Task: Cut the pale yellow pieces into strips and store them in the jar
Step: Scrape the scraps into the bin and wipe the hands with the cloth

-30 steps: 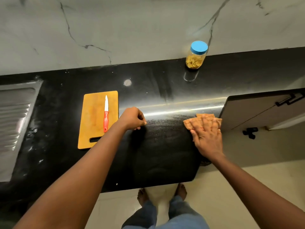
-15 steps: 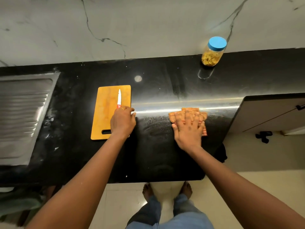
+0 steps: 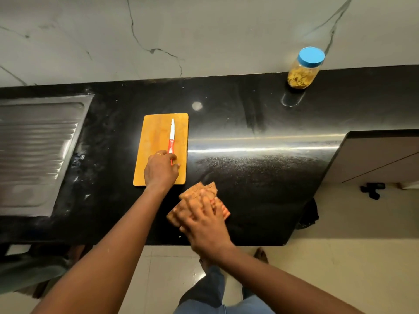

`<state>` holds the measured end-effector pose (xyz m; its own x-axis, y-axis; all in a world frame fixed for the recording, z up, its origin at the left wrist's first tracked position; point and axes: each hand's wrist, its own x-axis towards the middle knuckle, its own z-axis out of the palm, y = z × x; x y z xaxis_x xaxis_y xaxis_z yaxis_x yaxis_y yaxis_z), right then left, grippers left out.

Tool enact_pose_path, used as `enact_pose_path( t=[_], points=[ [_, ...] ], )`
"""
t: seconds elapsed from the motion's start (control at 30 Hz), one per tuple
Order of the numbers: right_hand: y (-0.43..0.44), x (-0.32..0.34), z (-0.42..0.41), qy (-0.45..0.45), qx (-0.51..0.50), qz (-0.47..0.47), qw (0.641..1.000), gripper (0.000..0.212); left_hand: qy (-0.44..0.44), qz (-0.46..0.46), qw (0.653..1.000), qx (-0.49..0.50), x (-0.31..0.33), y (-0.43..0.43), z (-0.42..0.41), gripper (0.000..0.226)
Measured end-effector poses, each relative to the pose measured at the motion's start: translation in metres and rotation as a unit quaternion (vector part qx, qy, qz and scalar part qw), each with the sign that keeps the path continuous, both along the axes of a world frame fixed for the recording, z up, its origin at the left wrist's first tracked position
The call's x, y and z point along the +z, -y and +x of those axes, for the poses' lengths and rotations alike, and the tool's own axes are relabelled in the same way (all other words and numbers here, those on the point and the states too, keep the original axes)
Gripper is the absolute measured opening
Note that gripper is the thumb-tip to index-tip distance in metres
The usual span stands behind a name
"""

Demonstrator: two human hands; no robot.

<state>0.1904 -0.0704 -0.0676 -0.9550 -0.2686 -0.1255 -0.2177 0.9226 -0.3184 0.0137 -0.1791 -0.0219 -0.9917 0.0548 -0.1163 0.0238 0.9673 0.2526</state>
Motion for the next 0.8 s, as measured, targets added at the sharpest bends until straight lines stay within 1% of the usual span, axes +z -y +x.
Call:
enact_pose_path(
  t=[0.07, 0.13, 0.2, 0.27, 0.33, 0.4, 0.43, 0.57, 0.63, 0.7, 0.8],
  points=[
    [0.001, -0.001, 0.014, 0.001, 0.074, 0.003, 0.997, 0.053, -0.002, -0.008, 1.000, 0.003, 0.000, -0.001, -0.001, 0.028],
    [-0.020, 0.000, 0.021, -0.007, 0.141, 0.017, 0.990, 0.057, -0.007, -0.011, 1.000, 0.010, -0.001, -0.001, -0.002, 0.025],
    [-0.050, 0.000, 0.026, -0.015, 0.163, 0.039, 0.986, 0.059, -0.014, -0.011, 1.000, 0.013, -0.002, -0.003, -0.003, 0.022],
    [-0.082, -0.001, 0.032, -0.020, 0.130, 0.054, 0.990, 0.055, -0.020, -0.017, 0.999, 0.020, -0.001, -0.006, -0.003, 0.022],
    [-0.112, 0.000, 0.039, -0.022, 0.081, 0.059, 0.995, 0.051, -0.035, -0.047, 0.998, 0.020, 0.001, -0.011, 0.001, 0.022],
    [-0.141, 0.002, 0.045, -0.019, 0.039, 0.070, 0.997, 0.049, -0.056, -0.086, 0.995, 0.001, 0.000, -0.015, 0.007, 0.022],
    [-0.157, 0.004, 0.048, -0.017, 0.021, 0.078, 0.997, 0.048, -0.063, -0.091, 0.994, -0.011, -0.003, -0.018, 0.011, 0.023],
    [-0.209, 0.008, 0.055, -0.010, -0.038, 0.115, 0.993, 0.049, -0.072, -0.053, 0.996, -0.018, -0.013, -0.017, 0.020, 0.022],
    [-0.216, 0.009, 0.056, -0.004, -0.058, 0.132, 0.989, 0.051, -0.084, -0.040, 0.995, -0.023, -0.016, -0.013, 0.021, 0.021],
    [-0.204, 0.008, 0.055, -0.012, -0.081, 0.131, 0.988, 0.051, -0.090, -0.038, 0.995, -0.031, -0.019, -0.008, 0.022, 0.022],
    [-0.163, 0.005, 0.043, -0.017, -0.066, 0.103, 0.992, 0.050, -0.096, -0.037, 0.994, -0.046, -0.022, -0.006, 0.024, 0.024]
  ],
)
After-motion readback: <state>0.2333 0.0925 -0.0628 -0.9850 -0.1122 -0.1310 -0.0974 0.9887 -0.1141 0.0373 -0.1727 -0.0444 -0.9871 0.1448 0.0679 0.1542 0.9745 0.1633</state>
